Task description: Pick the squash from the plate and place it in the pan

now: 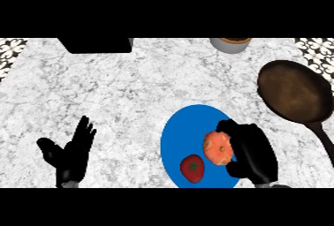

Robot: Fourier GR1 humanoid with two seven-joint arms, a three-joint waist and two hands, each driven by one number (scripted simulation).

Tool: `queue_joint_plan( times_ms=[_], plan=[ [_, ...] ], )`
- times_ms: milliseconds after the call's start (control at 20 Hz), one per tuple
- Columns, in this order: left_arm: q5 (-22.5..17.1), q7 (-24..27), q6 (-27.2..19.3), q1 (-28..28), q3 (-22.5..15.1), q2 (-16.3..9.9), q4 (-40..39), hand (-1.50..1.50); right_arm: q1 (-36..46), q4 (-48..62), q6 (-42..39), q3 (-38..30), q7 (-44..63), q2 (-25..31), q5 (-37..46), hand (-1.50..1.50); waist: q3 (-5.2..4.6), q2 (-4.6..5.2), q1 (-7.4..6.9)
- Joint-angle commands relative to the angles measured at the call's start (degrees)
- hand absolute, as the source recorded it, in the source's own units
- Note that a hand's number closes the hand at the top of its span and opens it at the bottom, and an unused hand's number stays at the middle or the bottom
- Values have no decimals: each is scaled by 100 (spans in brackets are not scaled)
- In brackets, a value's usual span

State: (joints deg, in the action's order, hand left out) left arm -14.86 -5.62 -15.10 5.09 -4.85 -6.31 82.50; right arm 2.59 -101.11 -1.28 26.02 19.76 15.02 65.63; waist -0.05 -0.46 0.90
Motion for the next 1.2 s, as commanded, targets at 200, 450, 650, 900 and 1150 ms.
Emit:
queue_joint_plan(
  times_ms=[200, 450, 650, 900, 1150],
  plan=[
    [40, 217, 130, 131, 37, 6, -71, 0, -207, -1940, -42, -496, 807, -156, 174, 150, 3, 32, -57],
    [33, -247, 140, 99, 148, -81, 251, 0, -94, -1677, -166, -1255, 548, -181, -230, 150, 6, 42, -95],
    [35, -48, 246, 69, 141, -4, 117, 0, 565, -1275, -429, -2031, 435, -238, -1031, 150, 6, 44, -109],
    [1, -395, 228, 29, 194, -96, 403, 0, 1154, 173, 131, -2994, -420, 109, -1438, 150, 8, 51, -131],
    [143, -321, 128, -146, 180, -12, 117, 0, 1722, 2095, 1113, -3556, -1361, 457, -1282, 150, 11, 76, -180]
  ],
)
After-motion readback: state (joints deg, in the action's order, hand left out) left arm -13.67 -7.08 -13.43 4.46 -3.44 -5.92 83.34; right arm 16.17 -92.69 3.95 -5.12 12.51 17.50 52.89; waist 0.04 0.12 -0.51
